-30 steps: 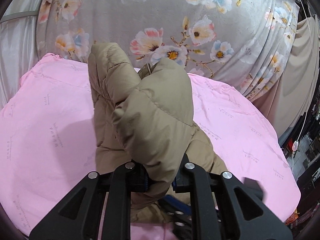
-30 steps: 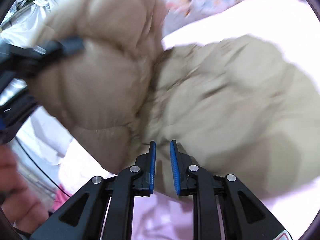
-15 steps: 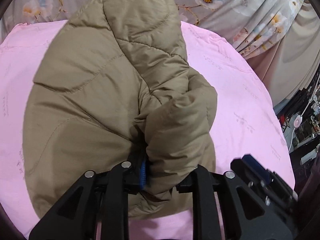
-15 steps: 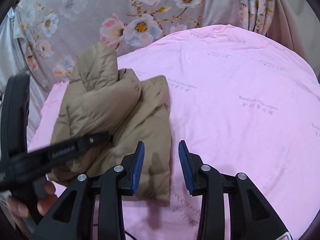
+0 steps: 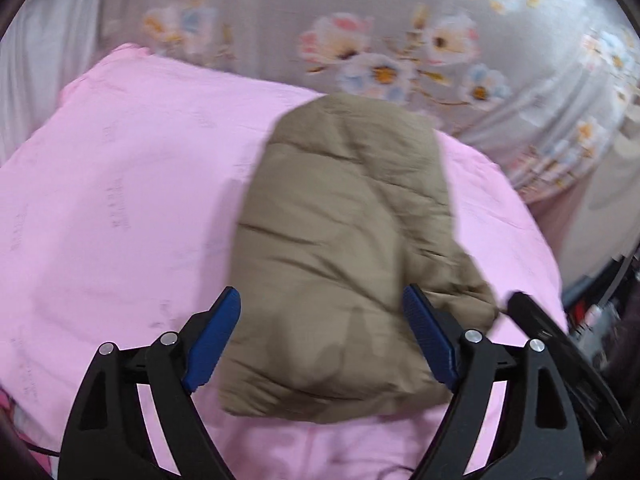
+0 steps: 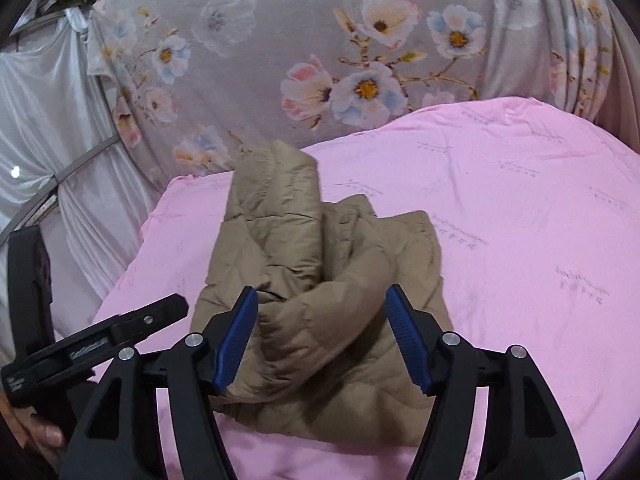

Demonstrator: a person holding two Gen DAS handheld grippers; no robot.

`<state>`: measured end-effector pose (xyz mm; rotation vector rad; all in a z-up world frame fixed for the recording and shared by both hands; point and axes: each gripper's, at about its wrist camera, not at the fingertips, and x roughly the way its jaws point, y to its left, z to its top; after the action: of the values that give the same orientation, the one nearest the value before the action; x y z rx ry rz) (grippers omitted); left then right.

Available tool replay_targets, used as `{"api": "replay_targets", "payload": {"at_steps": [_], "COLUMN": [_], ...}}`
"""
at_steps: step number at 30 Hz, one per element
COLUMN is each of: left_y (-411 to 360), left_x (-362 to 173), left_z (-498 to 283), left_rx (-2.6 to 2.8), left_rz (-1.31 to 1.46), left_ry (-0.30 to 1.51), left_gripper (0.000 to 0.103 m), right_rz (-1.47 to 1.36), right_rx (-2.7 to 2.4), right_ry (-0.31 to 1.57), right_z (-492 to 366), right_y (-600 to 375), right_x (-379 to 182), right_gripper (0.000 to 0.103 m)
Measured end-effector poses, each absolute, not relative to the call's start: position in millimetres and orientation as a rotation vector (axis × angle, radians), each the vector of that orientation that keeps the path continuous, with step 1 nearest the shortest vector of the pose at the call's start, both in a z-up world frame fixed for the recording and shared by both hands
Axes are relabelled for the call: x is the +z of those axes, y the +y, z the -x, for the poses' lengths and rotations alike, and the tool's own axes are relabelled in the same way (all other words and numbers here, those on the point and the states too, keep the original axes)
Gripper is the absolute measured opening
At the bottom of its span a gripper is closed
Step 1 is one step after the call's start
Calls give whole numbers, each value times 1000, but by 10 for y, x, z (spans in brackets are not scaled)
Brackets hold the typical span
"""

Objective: Fold large clothes

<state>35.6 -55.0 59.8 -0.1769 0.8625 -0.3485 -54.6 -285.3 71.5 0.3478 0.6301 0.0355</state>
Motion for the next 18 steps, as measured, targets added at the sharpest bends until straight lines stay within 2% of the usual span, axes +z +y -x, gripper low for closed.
{"api": "replay_targets", "payload": {"at_steps": [4, 6, 7, 8, 10, 13, 18], "left_y": [-358, -351, -365, -393, -451, -652, -962], "left_x": [408, 313, 273, 239, 224, 242, 167], "left_z": [-539, -573, -582, -575, -563, -524, -465], "left_rx": [-291, -289, -290, -291, -302, -338, -413], "left_rz": [189, 189, 189, 185, 167, 131, 82], "left_ry": [927, 956, 967, 972, 982, 985, 1017], "left_gripper": [80, 80, 80, 80, 79, 78, 78], "right_rz": [-184, -149, -139, -116, -75, -138, -208], "right_rx": [-10, -15, -10, -15, -70, -92, -172], "right_ry": [655, 714, 735, 752, 794, 807, 833], "right_z": [314, 152, 101, 67, 38, 144, 356], "right_y": [-2539, -2476, -2470, -2465, -2519, -2759, -3097], "right_x": [704, 570, 508, 440, 330, 268, 98], "right_gripper": [67, 64, 50, 30, 16, 11, 9]}}
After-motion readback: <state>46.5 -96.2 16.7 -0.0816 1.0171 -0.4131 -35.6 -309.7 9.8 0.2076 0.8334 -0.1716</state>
